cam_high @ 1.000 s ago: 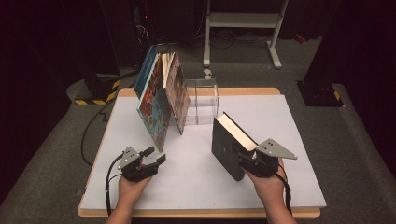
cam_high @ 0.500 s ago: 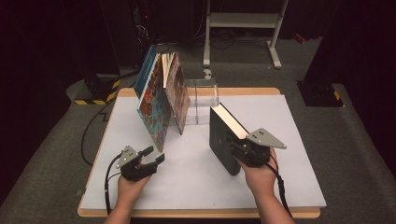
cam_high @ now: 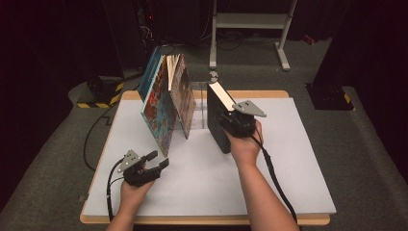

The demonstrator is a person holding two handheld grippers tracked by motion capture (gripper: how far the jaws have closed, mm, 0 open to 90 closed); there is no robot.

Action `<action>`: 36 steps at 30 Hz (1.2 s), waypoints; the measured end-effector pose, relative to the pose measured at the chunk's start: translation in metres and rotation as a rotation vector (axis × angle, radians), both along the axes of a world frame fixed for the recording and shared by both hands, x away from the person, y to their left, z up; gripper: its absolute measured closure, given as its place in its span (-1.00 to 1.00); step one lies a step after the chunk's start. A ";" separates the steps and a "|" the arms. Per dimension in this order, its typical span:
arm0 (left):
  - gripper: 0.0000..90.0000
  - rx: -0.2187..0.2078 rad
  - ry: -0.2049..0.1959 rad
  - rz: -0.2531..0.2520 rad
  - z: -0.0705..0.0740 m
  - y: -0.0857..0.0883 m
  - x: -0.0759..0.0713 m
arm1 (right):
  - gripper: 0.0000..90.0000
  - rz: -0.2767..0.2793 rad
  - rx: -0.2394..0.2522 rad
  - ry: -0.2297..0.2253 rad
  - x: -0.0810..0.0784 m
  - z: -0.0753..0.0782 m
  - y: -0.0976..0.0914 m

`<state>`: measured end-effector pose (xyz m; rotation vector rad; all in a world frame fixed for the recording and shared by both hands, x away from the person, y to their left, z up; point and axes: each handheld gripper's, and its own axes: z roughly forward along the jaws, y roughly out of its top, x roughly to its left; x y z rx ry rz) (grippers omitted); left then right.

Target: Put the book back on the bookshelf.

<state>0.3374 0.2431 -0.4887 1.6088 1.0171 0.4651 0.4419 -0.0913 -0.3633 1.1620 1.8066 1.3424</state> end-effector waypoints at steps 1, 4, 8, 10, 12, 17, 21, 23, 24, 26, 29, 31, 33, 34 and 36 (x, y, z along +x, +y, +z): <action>-0.20 0.004 -0.001 0.000 0.000 0.001 0.000 | 0.20 -0.006 0.000 0.000 0.006 -0.001 0.002; -0.20 -0.011 0.007 0.005 -0.002 0.004 0.002 | 0.20 -0.010 0.000 -0.006 0.023 -0.003 0.010; -0.20 -0.024 0.006 0.011 -0.001 0.008 0.002 | 0.20 -0.030 -0.019 -0.021 0.039 -0.003 0.022; -0.20 -0.033 0.006 0.012 -0.001 0.009 0.002 | 0.20 -0.040 -0.030 -0.031 0.044 -0.003 0.027; -0.20 -0.034 0.007 0.012 -0.001 0.008 0.002 | 0.20 -0.053 -0.025 -0.035 0.053 -0.003 0.030; -0.20 -0.026 0.008 0.003 -0.002 0.005 0.001 | 0.20 -0.078 -0.027 -0.040 0.070 -0.006 0.038; -0.20 -0.038 0.020 -0.001 -0.004 0.003 0.001 | 0.20 -0.079 -0.040 -0.039 0.082 -0.010 0.042; -0.20 -0.041 0.019 0.001 -0.004 0.003 0.002 | 0.20 -0.088 -0.038 -0.039 0.086 -0.012 0.043; -0.20 -0.043 0.019 0.003 -0.004 0.004 0.002 | 0.20 -0.094 -0.038 -0.040 0.088 -0.014 0.044; -0.20 -0.042 0.018 0.012 -0.004 0.005 0.002 | 0.20 -0.107 -0.031 -0.040 0.092 -0.016 0.044; -0.20 -0.045 0.015 0.016 -0.004 0.005 0.003 | 0.20 -0.115 -0.029 -0.036 0.098 -0.018 0.045; -0.20 -0.042 0.015 0.014 -0.004 0.005 0.003 | 0.20 -0.117 -0.030 -0.037 0.102 -0.020 0.046; -0.20 -0.040 0.016 0.014 -0.005 0.005 0.003 | 0.20 -0.118 -0.025 -0.039 0.105 -0.022 0.048; -0.20 -0.039 0.017 0.016 -0.005 0.006 0.003 | 0.20 -0.118 -0.024 -0.041 0.106 -0.023 0.049; -0.20 -0.035 0.018 0.018 -0.005 0.006 0.004 | 0.19 -0.117 -0.021 -0.043 0.106 -0.026 0.051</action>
